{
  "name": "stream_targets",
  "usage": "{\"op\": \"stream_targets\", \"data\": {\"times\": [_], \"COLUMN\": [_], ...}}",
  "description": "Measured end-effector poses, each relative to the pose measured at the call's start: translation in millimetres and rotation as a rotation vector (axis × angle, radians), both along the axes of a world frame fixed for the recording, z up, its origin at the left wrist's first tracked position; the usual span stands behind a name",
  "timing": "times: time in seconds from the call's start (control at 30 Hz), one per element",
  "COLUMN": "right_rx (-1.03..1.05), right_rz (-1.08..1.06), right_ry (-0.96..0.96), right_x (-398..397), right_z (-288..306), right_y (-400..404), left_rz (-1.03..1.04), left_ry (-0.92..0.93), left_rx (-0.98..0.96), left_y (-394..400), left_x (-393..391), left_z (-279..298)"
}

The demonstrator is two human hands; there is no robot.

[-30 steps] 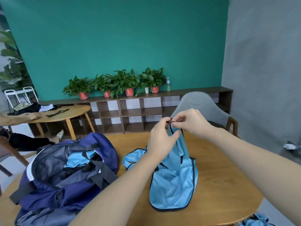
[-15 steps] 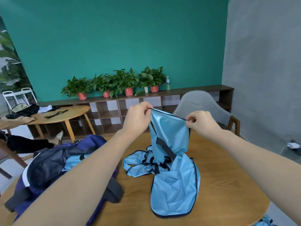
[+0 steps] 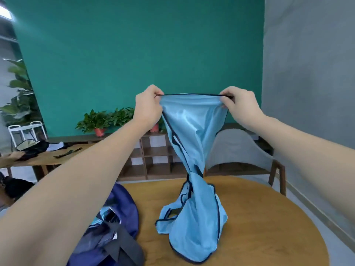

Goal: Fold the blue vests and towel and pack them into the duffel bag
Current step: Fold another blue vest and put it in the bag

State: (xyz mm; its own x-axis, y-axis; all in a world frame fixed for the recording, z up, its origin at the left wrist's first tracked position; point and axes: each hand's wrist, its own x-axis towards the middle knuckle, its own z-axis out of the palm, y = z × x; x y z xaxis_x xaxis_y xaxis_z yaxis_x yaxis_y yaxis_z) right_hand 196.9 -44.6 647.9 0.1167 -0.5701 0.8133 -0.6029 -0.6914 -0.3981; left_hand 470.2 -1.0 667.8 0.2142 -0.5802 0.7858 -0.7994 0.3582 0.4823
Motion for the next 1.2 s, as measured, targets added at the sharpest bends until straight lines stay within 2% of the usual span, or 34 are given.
{"op": "stream_targets", "data": {"times": [0.17, 0.37, 0.63, 0.77, 0.93, 1.1, 1.2], "right_rx": [-0.290, -0.301, -0.178, -0.149, -0.015, 0.188, 0.441], "right_rz": [-0.059, -0.109, -0.158, -0.159, -0.113, -0.020, 0.107], "right_ry": [0.051, 0.149, 0.254, 0.217, 0.154, 0.181, 0.176], "right_x": [-4.7, -9.6, -26.3, -33.7, -37.4, -35.5, -34.0], "right_z": [54.0, 61.5, 42.3, 38.2, 28.0, -1.0, -36.7], "right_y": [35.3, 59.2, 62.8, 58.3, 52.9, 60.3, 67.5], "left_rz": [-0.009, 0.015, 0.038, 0.047, 0.071, 0.003, -0.089], "left_ry": [-0.004, -0.042, -0.102, -0.104, -0.149, -0.123, -0.099], "left_rx": [-0.103, -0.064, 0.038, 0.056, 0.142, 0.392, 0.600], "left_y": [25.6, 48.8, 56.8, 54.0, 51.3, 58.9, 66.5], "left_x": [2.2, 0.2, -11.6, -11.6, -7.4, -2.3, 6.7], "left_z": [47.3, 41.7, 17.6, 18.3, 11.8, -20.2, -60.4]}}
